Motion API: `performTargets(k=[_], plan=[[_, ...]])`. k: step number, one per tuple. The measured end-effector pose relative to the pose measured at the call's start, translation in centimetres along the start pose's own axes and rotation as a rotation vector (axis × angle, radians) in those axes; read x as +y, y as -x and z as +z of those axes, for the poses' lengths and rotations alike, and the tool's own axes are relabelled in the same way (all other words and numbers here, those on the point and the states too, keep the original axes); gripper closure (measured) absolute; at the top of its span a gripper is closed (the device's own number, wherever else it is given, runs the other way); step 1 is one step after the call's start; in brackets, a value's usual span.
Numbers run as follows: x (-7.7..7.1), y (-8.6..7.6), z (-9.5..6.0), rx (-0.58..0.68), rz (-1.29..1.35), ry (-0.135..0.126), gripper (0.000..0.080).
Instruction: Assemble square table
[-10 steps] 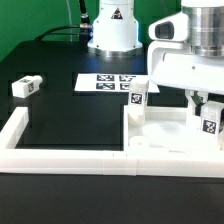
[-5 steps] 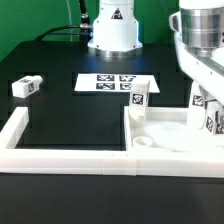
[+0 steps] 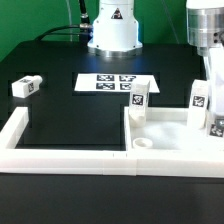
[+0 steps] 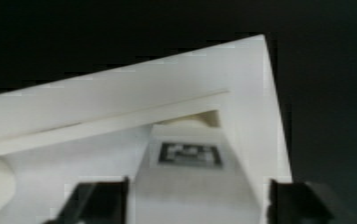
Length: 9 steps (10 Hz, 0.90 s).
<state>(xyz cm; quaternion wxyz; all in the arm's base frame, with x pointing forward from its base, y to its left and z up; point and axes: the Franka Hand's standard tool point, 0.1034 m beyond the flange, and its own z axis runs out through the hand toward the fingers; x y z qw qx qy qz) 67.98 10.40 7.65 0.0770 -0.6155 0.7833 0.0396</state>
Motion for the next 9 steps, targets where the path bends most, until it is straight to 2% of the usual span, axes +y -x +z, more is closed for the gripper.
performTargets(k=[1, 2, 3, 4, 5, 8, 9], plan=[[0.3, 0.1, 0.2, 0.011, -0.082, 0.004, 0.028], [1.0, 0.2, 0.3, 0.025, -0.219, 0.054, 0.028], [0.9, 0.5, 0.1, 0.039, -0.42, 0.084, 0.018], [1.0, 0.9, 0.1, 0.041, -0.513, 0.086, 0.018], [1.0, 0.7, 0.2, 0.04, -0.573, 0.088, 0.0154], [1.0, 0.6, 0.1, 0.031, -0.788, 0.093, 0.015], [1.2, -0.1, 0.2, 0.038, -1.063, 0.135, 0.015]])
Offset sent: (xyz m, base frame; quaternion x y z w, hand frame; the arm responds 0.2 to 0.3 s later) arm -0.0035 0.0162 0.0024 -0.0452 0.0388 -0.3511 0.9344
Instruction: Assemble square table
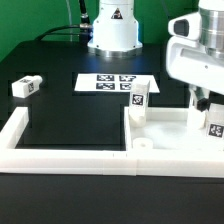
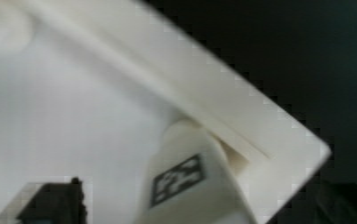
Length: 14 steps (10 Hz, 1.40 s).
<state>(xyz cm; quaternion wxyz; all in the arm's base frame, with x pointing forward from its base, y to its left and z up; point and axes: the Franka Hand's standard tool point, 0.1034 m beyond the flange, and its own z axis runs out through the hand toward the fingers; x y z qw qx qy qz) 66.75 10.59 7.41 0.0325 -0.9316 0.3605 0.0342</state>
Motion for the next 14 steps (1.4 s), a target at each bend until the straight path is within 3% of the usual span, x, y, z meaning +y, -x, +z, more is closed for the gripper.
performTargets(k=[1, 3, 5, 6, 12, 13, 14], plan=[[0.1, -0.3, 0.2, 0.018, -0.198, 0.024, 0.015], [0.1, -0.6, 0.3, 0.027, -0.31, 0.02, 0.015], [0.1, -0.6, 0.3, 0.027, -0.287, 0.019, 0.043], [0.0, -0.5, 0.3, 0.025, -0.208, 0.016, 0.0508], [-0.7, 0.1, 0.5, 0.038, 0.403, 0.008, 0.0508], [-1.0, -0.3, 0.5, 0.061, 0.585, -0.053, 0.0508], [-1.0, -0.2, 0.5, 0.063, 0.699, -0.089, 0.0508]])
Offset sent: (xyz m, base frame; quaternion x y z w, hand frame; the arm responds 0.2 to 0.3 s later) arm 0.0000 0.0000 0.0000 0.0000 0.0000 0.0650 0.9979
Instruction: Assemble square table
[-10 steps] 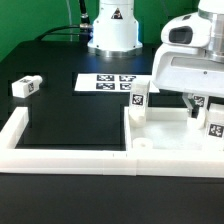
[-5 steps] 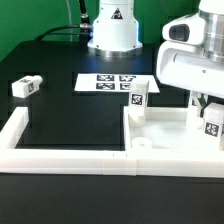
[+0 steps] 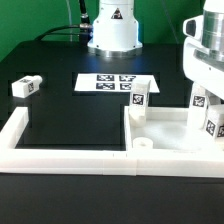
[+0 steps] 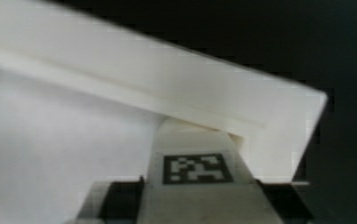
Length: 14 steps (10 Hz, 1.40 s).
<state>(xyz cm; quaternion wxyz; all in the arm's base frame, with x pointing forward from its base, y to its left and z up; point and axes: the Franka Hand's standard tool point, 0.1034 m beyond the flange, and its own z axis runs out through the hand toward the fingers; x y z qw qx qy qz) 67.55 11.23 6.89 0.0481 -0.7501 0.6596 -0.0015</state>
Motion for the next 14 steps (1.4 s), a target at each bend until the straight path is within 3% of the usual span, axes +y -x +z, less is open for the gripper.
performTargets(k=[1, 3, 8, 9, 10, 11, 12, 14], plan=[[-0.2, 0.0, -0.1, -0.02, 0.157, -0.011, 0.0508], [-0.5, 0.3, -0.1, -0.002, 0.464, -0.064, 0.0508], [-0.5, 0.2, 0.0, -0.006, 0.5, -0.076, 0.0508], [-0.5, 0.2, 0.0, -0.006, 0.489, -0.075, 0.0392], [-0.4, 0.3, 0.0, -0.006, 0.488, -0.075, 0.0392], [-0.4, 0.3, 0.0, -0.006, 0.486, -0.075, 0.0254], [-0.5, 0.2, 0.0, -0.005, 0.477, -0.076, 0.0183], [1.5, -0.6, -1.6, -0.002, 0.361, -0.118, 0.0157]])
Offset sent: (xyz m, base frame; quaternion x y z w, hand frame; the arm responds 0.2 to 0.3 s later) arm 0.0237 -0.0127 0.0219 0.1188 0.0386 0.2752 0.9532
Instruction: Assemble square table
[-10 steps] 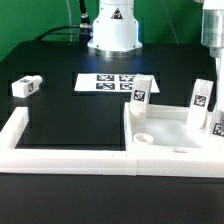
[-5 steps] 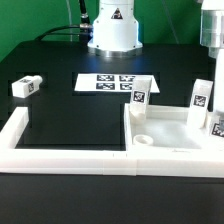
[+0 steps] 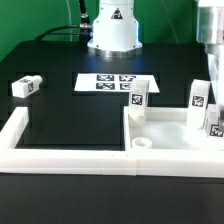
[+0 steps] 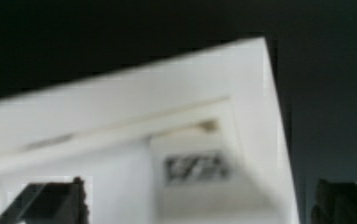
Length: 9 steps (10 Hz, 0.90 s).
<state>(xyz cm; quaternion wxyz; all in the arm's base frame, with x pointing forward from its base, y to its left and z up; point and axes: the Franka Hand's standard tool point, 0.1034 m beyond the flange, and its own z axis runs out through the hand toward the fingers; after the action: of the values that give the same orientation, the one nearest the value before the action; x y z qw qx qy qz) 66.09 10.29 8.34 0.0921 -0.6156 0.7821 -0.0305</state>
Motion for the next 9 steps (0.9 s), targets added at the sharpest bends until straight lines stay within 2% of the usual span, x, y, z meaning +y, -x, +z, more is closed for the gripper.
performTargets(k=[1, 2, 6, 8, 9], plan=[[0.9, -0.6, -0.5, 0.0, -0.041, -0.002, 0.0157], [1.1, -0.6, -0.4, 0.001, -0.077, 0.002, 0.0151], [1.1, -0.6, -0.1, 0.008, -0.139, 0.01, 0.015], [1.0, 0.2, 0.5, 0.034, -0.332, 0.066, 0.015], [0.4, 0.8, 0.5, 0.057, -0.55, 0.062, 0.015]])
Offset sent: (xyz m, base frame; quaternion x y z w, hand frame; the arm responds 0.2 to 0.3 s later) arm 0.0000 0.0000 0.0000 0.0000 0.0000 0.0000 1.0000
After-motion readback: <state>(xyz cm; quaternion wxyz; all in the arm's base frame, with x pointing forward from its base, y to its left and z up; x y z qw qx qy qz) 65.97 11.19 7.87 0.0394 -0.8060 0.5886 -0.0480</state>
